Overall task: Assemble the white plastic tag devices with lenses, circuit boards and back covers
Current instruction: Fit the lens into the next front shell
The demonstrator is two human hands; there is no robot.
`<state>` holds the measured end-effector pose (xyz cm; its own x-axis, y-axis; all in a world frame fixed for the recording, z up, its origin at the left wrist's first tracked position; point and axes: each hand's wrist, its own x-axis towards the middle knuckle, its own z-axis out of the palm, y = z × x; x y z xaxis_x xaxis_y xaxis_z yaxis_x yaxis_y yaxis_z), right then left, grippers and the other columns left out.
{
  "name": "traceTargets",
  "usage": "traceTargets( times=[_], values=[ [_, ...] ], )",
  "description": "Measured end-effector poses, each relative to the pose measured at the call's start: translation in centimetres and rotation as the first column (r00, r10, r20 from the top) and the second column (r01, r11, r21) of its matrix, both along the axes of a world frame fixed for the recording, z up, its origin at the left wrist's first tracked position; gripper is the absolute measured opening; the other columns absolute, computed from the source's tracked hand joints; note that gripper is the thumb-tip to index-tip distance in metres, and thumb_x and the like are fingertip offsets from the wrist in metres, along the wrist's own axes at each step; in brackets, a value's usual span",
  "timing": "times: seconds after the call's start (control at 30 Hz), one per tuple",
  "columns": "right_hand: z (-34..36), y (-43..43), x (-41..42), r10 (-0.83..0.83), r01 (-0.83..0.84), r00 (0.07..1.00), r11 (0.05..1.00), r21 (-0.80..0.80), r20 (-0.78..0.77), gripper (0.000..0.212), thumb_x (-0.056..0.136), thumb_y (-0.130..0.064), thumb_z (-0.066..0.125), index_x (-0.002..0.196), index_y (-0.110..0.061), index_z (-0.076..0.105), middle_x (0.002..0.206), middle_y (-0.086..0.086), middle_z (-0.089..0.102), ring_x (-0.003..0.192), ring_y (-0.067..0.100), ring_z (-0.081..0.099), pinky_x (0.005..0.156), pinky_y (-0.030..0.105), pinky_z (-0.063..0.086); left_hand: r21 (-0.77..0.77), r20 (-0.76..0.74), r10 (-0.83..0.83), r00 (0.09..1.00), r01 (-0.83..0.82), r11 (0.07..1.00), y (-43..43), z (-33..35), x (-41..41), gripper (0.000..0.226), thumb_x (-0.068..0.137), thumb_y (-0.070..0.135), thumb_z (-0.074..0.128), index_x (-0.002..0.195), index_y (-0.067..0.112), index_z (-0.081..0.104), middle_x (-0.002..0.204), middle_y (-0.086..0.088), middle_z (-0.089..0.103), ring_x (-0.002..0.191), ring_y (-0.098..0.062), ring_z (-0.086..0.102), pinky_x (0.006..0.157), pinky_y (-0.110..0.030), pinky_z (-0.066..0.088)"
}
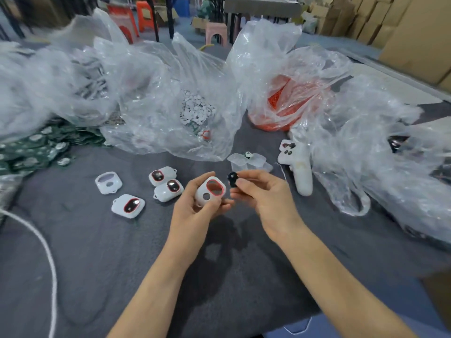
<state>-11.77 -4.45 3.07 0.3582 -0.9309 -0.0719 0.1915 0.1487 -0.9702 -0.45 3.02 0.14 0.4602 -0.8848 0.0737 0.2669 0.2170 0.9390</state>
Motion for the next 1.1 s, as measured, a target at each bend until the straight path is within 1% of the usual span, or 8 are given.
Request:
traceTargets(
  times=[0.27,0.37,0.5,0.63,0.8,0.93,1.03,1.1],
  values=[
    [-2.0,-0.6,0.2,0.062,-0.065,0.993,0.997,0.031,0.105,0.026,0.085,0.008,0.06,0.08,-0.012,0.076,0.076,0.008,0.073,0.065,0.016,0.069,0.064,0.022,0.055,-0.015,-0.067,-0.014,0.998,0.013,1.0,-0.4,-0.5,0.3,0.032,0.083,0.003,0.066,0.113,0.014,0.06,0.09,-0.009,0.071,0.074,-0.022,0.069,0.068,-0.024,0.055],
    [-2.1,-0.7,0.1,0.044,-0.05,0.992,0.998,0.045,0.116,0.022,0.084,0.009,0.06,0.085,-0.009,0.073,0.073,0.007,0.071,0.064,0.017,0.069,0.062,0.022,0.055,-0.004,-0.071,-0.021,0.997,0.021,1.0,-0.5,-0.6,0.4,0.037,0.077,0.007,0.059,0.113,0.014,0.061,0.086,-0.005,0.07,0.069,-0.02,0.068,0.066,-0.024,0.055],
    [-2.4,-0.6,-0.1,0.039,-0.039,0.998,0.999,0.003,0.047,0.019,0.084,0.01,0.061,0.087,-0.006,0.071,0.077,0.007,0.072,0.067,0.019,0.069,0.063,0.024,0.056,-0.018,-0.087,-0.051,0.995,0.05,0.999,-0.3,-0.5,0.4,0.035,0.08,0.008,0.054,0.114,0.01,0.06,0.087,-0.006,0.069,0.064,-0.019,0.064,0.062,-0.026,0.054],
    [-2.3,-0.3,-0.1,0.121,-0.124,0.991,0.991,-0.045,-0.064,0.012,0.081,0.002,0.068,0.089,-0.006,0.073,0.086,0.014,0.074,0.076,0.025,0.07,0.069,0.032,0.058,0.023,0.023,-0.064,0.998,0.063,0.998,-0.3,-0.3,0.1,0.025,0.095,0.004,0.054,0.119,0.008,0.059,0.088,0.0,0.071,0.064,-0.015,0.064,0.061,-0.022,0.053],
    [-2.1,-0.5,-0.3,0.194,-0.197,0.979,0.979,0.046,0.069,0.027,0.084,0.008,0.056,0.08,-0.009,0.076,0.085,0.016,0.073,0.076,0.024,0.07,0.066,0.026,0.056,0.072,0.107,-0.005,0.994,-0.002,0.997,-0.3,0.0,-0.3,0.027,0.091,0.005,0.059,0.111,0.022,0.064,0.09,0.0,0.072,0.068,-0.017,0.07,0.063,-0.022,0.056],
    [-2.1,-0.3,-0.1,0.241,-0.261,0.956,0.96,0.105,0.167,0.021,0.072,-0.006,0.068,0.093,-0.004,0.069,0.089,0.015,0.072,0.08,0.023,0.069,0.07,0.027,0.057,0.103,0.102,0.053,0.993,-0.064,0.993,-0.4,-0.1,-0.4,0.027,0.086,0.008,0.065,0.107,0.025,0.066,0.095,-0.003,0.072,0.083,-0.021,0.071,0.066,-0.024,0.057],
    [-2.1,0.0,0.1,0.247,-0.263,0.956,0.96,0.091,0.16,0.024,0.071,-0.004,0.069,0.095,-0.006,0.065,0.087,0.012,0.071,0.082,0.024,0.069,0.074,0.029,0.058,0.121,0.118,0.111,0.987,-0.126,0.985,-0.2,0.0,-0.6,0.032,0.073,0.025,0.074,0.105,0.025,0.069,0.091,-0.002,0.073,0.078,-0.023,0.072,0.063,-0.024,0.057],
    [-2.1,0.1,0.2,0.25,-0.269,0.953,0.958,0.097,0.174,0.023,0.076,0.001,0.067,0.096,-0.007,0.064,0.087,0.012,0.071,0.083,0.026,0.069,0.075,0.032,0.058,0.121,0.159,0.136,0.978,-0.156,0.98,-0.1,0.0,-0.6,0.031,0.075,0.022,0.075,0.105,0.027,0.07,0.088,0.0,0.073,0.072,-0.022,0.071,0.061,-0.023,0.057]
  ],
)
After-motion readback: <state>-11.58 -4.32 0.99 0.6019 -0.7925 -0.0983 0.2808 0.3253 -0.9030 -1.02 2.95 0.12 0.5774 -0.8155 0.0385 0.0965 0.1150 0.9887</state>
